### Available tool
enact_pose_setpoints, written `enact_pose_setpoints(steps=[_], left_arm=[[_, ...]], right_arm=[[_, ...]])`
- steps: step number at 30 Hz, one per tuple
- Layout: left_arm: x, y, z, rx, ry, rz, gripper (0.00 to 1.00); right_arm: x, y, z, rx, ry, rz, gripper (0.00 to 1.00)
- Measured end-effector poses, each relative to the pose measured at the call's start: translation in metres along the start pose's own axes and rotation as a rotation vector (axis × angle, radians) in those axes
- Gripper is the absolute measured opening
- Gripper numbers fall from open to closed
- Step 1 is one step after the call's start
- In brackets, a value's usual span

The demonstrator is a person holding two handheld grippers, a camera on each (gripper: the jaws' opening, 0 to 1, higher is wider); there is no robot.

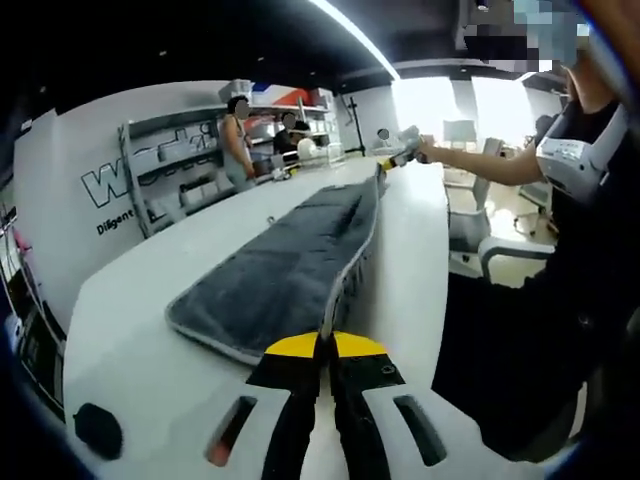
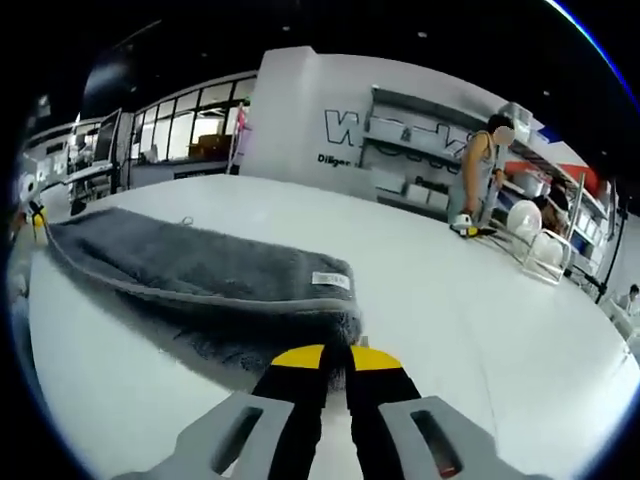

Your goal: Open the folded towel by lifting each exposed corner and separating the folded layers until the towel lies flat within the target outline without major curled edges

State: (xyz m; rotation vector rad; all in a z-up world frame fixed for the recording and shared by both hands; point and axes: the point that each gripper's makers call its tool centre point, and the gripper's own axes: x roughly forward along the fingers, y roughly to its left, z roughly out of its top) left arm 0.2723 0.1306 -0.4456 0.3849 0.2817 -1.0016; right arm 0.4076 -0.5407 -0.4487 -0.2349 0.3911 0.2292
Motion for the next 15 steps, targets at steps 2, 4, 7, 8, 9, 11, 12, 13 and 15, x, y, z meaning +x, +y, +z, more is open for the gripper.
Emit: enact_pose_setpoints(steps=[2,4,7,8,9,11,12,13,15], left_arm=[[-0.001,-0.003,0.001,0.005,-0.001,-0.003,0.03],[-0.003,-0.006,0.003,0.011,-0.006,-0.008,0.03],[-0.006,-0.012,0.005,0.019,-0.018,-0.026,0.03],[-0.006,-0.014,0.005,0.02,-0.017,-0.034,0.03],[-0.006,-0.016,0.003,0.022,-0.013,-0.043,0.03],[-0.006,-0.021,-0.001,0.028,0.002,-0.06,0.03],[-0.005,-0.026,-0.004,0.034,0.011,-0.077,0.03],[-0.004,-0.029,-0.006,0.037,0.017,-0.087,0.03],[-0.002,-0.033,-0.008,0.039,0.027,-0.099,0.03]], right_arm=[[-0.004,-0.001,-0.004,0.002,0.008,0.0,0.04],[-0.008,-0.001,-0.006,0.0,0.011,0.002,0.04],[-0.014,-0.001,-0.009,-0.006,0.019,0.001,0.04],[-0.016,-0.002,-0.01,-0.01,0.026,0.0,0.04],[-0.018,-0.002,-0.013,-0.012,0.034,0.001,0.04],[-0.021,-0.002,-0.02,-0.011,0.062,0.005,0.04],[-0.022,-0.004,-0.027,-0.013,0.084,0.0,0.03],[-0.023,-0.008,-0.032,-0.022,0.103,-0.011,0.03],[-0.026,-0.015,-0.044,-0.028,0.151,-0.042,0.01]])
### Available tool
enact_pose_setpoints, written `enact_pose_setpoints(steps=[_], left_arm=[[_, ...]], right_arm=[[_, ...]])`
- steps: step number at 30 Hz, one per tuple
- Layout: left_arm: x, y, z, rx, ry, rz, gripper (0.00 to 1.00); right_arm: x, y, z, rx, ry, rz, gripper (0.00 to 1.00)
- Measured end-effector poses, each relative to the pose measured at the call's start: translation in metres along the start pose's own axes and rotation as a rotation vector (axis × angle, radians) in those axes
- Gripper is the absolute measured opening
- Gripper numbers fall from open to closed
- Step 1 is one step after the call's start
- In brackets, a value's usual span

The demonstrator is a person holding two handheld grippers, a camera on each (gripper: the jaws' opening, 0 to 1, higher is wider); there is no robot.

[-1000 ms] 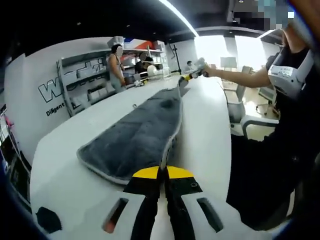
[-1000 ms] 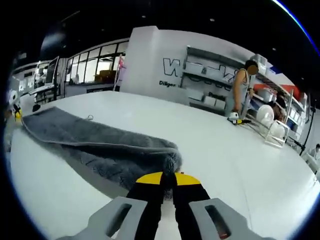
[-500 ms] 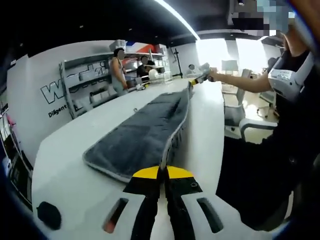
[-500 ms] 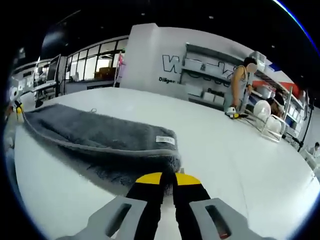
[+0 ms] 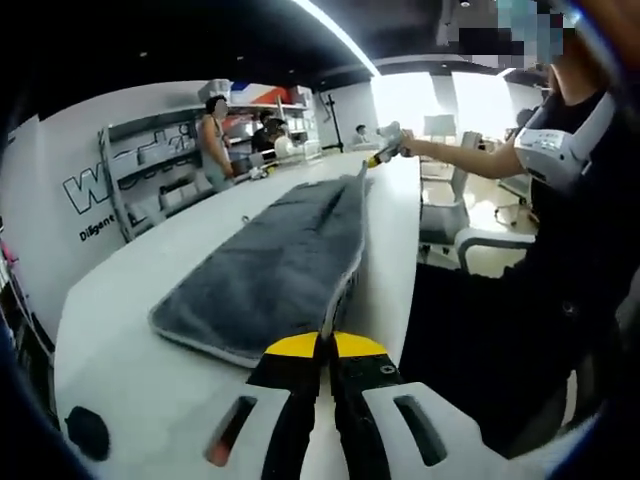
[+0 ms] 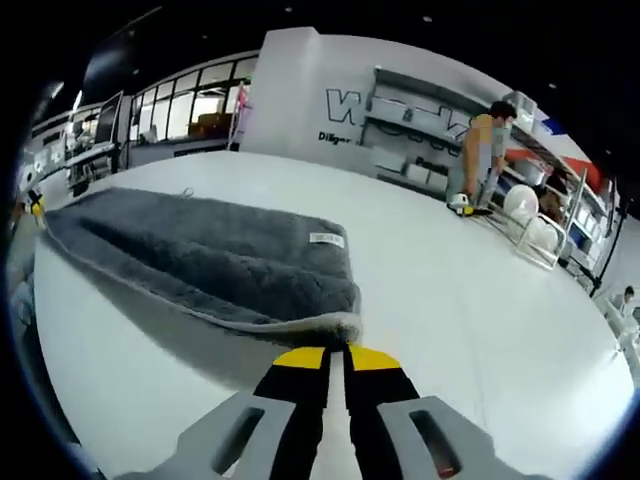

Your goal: Open the folded towel by lifting each exposed corner and separating the folded layers until the towel lies flat within the target outline without major curled edges

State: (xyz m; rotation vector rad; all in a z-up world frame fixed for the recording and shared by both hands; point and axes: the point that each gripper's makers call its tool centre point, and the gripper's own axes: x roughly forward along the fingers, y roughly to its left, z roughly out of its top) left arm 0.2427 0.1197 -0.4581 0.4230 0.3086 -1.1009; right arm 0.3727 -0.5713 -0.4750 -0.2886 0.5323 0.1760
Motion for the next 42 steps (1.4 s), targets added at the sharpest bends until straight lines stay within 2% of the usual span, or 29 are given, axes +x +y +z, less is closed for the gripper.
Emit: enact_pose_setpoints(steps=[2,6,8,10,13,14,16,18,19,21,23,26,31,37,39,42], left_arm=[[0.002,-0.001,-0.003,0.002,0.015,-0.002,0.03],[0.003,-0.003,-0.006,-0.004,0.02,-0.012,0.03],[0.004,-0.003,-0.007,-0.011,0.015,-0.019,0.04],[0.005,-0.004,-0.008,-0.015,0.014,-0.029,0.1],[0.004,0.006,0.002,-0.056,-0.053,0.013,0.34],[0.002,0.011,0.005,-0.067,-0.074,0.026,0.38],[-0.003,0.018,0.01,-0.093,-0.118,0.037,0.39],[-0.006,0.025,0.016,-0.132,-0.159,0.046,0.44],[-0.007,0.033,0.019,-0.163,-0.18,0.067,0.48],[-0.009,0.044,0.023,-0.19,-0.198,0.106,0.63],[-0.01,0.05,0.029,-0.211,-0.215,0.126,0.77],[-0.008,0.064,0.033,-0.244,-0.221,0.163,0.79],[0.003,0.108,0.029,-0.338,-0.201,0.294,0.82],[0.02,0.142,0.027,-0.402,-0.205,0.329,0.87],[0.027,0.149,0.024,-0.425,-0.175,0.326,0.9],[0.034,0.161,0.018,-0.43,-0.109,0.349,0.99]], right_arm=[[-0.001,-0.006,-0.009,0.005,0.033,-0.025,0.0],[-0.005,-0.01,-0.011,0.063,-0.006,-0.011,0.0],[-0.005,-0.009,-0.01,0.064,-0.009,-0.005,0.0],[-0.006,-0.008,-0.01,0.069,-0.006,-0.009,0.02],[-0.01,-0.012,-0.003,0.086,-0.009,-0.04,0.29],[-0.011,-0.014,0.0,0.087,-0.012,-0.05,0.34],[-0.013,-0.012,0.007,0.083,-0.018,-0.059,0.39],[-0.014,-0.008,0.018,0.063,-0.032,-0.05,0.46],[-0.013,-0.004,0.023,0.055,-0.033,-0.039,0.54],[-0.01,0.006,0.032,0.035,-0.022,-0.004,0.7],[-0.007,0.015,0.041,0.013,-0.007,0.027,0.77],[0.0,0.021,0.059,-0.01,-0.016,0.041,0.77],[0.026,0.032,0.096,-0.031,-0.029,0.08,0.78],[0.061,0.045,0.13,-0.059,-0.022,0.123,0.78],[0.076,0.05,0.138,-0.053,-0.017,0.155,0.79],[0.092,0.054,0.145,-0.052,0.0,0.165,0.8]])
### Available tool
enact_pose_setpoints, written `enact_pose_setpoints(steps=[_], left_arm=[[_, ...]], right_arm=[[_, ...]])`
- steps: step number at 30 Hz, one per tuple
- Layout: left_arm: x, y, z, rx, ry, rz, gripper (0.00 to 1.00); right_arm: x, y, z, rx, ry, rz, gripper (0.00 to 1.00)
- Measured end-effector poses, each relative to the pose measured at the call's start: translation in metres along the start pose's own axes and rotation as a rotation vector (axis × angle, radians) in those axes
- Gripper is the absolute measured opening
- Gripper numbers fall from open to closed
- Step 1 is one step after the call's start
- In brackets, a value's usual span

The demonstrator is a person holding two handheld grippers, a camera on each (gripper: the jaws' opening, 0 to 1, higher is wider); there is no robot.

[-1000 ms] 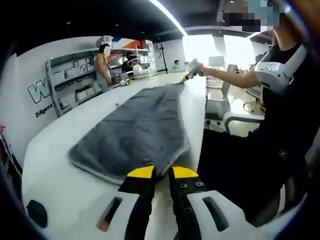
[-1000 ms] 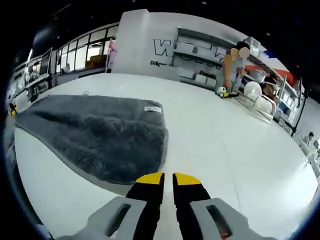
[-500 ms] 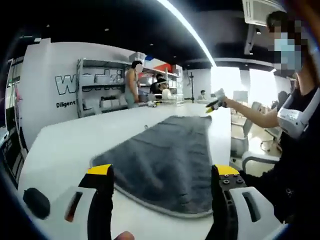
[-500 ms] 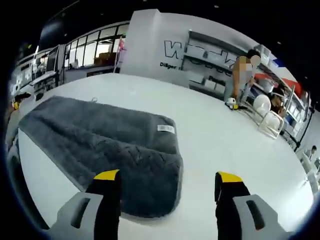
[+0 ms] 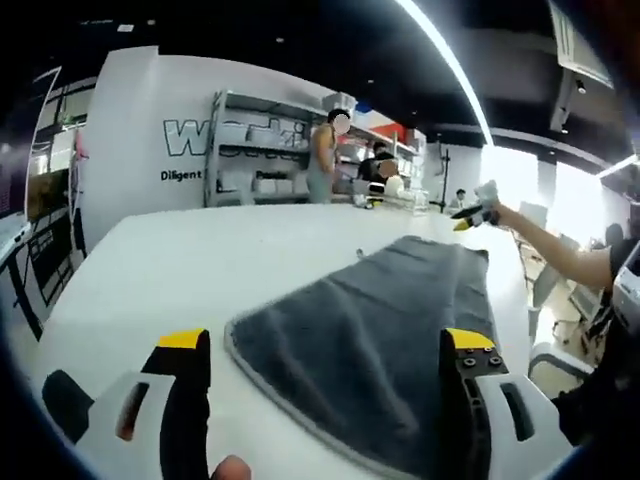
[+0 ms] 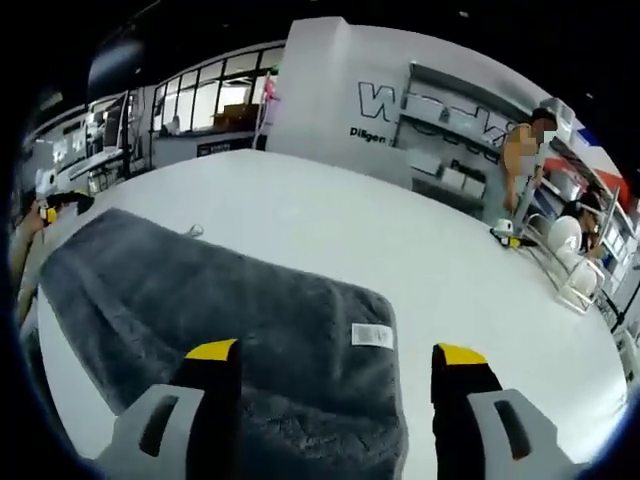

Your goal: Open the folded towel by lifting each exposed corner and separating the folded layers until the towel lies flat within the target outline without major curled edges

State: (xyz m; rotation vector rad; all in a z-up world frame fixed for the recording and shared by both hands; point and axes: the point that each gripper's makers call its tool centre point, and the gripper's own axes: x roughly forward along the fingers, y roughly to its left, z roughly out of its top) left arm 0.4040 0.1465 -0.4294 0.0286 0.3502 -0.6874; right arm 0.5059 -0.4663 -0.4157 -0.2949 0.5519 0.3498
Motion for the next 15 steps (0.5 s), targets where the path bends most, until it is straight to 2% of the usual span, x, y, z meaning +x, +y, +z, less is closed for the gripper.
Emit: enact_pose_setpoints(steps=[4,7,11,15], left_arm=[[0.015,0.006,0.004,-0.001,0.029,-0.003,0.99],[0.026,0.011,0.008,-0.019,0.04,-0.008,0.99],[0.041,0.021,0.006,-0.031,0.079,0.001,0.99],[0.055,0.03,0.0,-0.042,0.116,0.008,0.99]], right_arm=[[0.024,0.0,0.008,0.0,0.018,0.021,0.88],[0.046,-0.006,0.012,0.0,0.033,0.024,0.9],[0.069,-0.014,0.007,0.012,0.076,0.008,0.92],[0.09,-0.019,0.005,0.042,0.087,0.001,0.97]])
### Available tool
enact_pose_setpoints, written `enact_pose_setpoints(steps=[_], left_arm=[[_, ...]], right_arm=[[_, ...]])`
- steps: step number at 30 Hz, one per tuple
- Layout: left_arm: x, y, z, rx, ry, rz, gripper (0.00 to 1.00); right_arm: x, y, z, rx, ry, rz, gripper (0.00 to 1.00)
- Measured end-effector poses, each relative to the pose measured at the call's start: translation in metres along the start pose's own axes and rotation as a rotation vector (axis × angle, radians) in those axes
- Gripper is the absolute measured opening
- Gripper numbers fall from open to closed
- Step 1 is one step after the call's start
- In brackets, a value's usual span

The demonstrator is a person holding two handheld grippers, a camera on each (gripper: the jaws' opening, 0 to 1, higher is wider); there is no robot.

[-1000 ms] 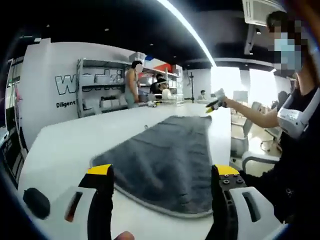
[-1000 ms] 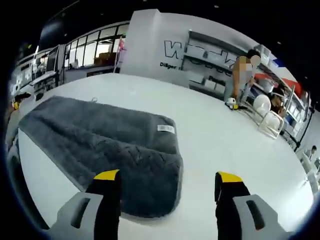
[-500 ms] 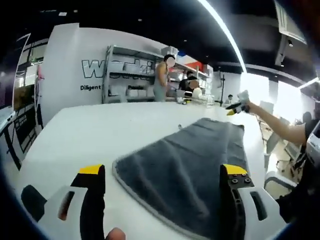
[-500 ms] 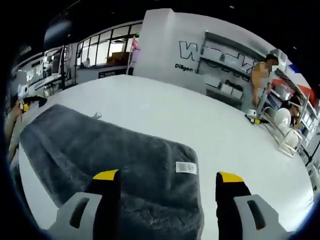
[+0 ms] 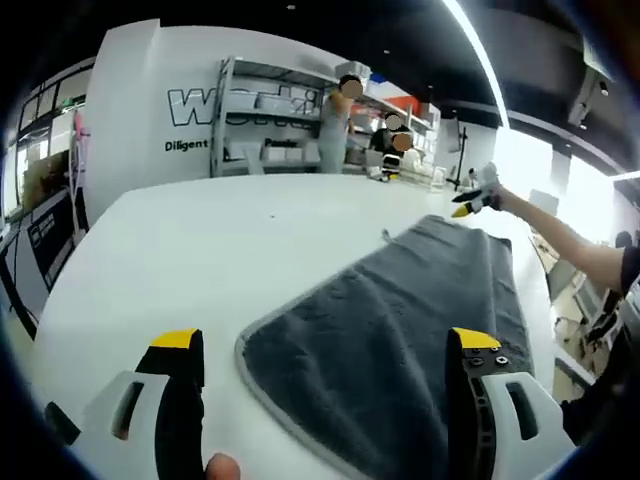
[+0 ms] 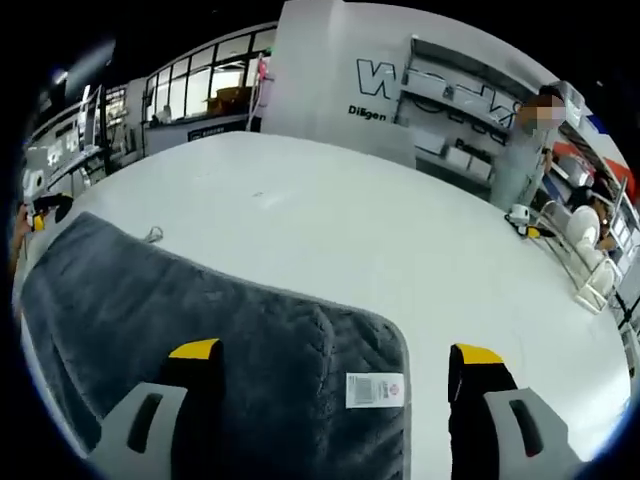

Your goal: Open the folded towel by lifting each exposed corner and separating the folded layers until the towel lies flat within the target outline without major curled edges

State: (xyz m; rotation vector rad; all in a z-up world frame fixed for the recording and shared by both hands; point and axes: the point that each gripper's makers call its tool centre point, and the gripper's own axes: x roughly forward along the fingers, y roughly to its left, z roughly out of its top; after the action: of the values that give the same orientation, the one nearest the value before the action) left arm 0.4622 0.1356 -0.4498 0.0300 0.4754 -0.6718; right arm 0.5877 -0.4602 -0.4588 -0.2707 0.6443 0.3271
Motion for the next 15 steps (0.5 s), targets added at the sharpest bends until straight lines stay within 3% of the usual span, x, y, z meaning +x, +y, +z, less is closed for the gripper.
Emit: enact_pose_setpoints(steps=[4,7,9,11,15], left_arm=[[0.011,0.009,-0.008,-0.021,0.029,0.019,0.89],[0.017,0.011,-0.01,-0.027,0.025,0.024,0.82],[0.019,0.012,-0.009,-0.009,0.015,0.039,0.7],[0.019,0.022,-0.009,0.0,0.016,0.092,0.58],[0.021,0.035,-0.014,0.003,0.035,0.139,0.34]], right_arm=[[0.018,-0.003,0.0,0.022,-0.004,-0.01,0.91],[0.021,-0.006,-0.005,0.034,0.009,-0.069,0.75],[0.023,-0.012,-0.006,0.072,0.012,-0.109,0.63],[0.029,-0.015,0.002,0.091,-0.031,-0.096,0.53],[0.038,-0.017,-0.003,0.102,-0.014,-0.096,0.45]])
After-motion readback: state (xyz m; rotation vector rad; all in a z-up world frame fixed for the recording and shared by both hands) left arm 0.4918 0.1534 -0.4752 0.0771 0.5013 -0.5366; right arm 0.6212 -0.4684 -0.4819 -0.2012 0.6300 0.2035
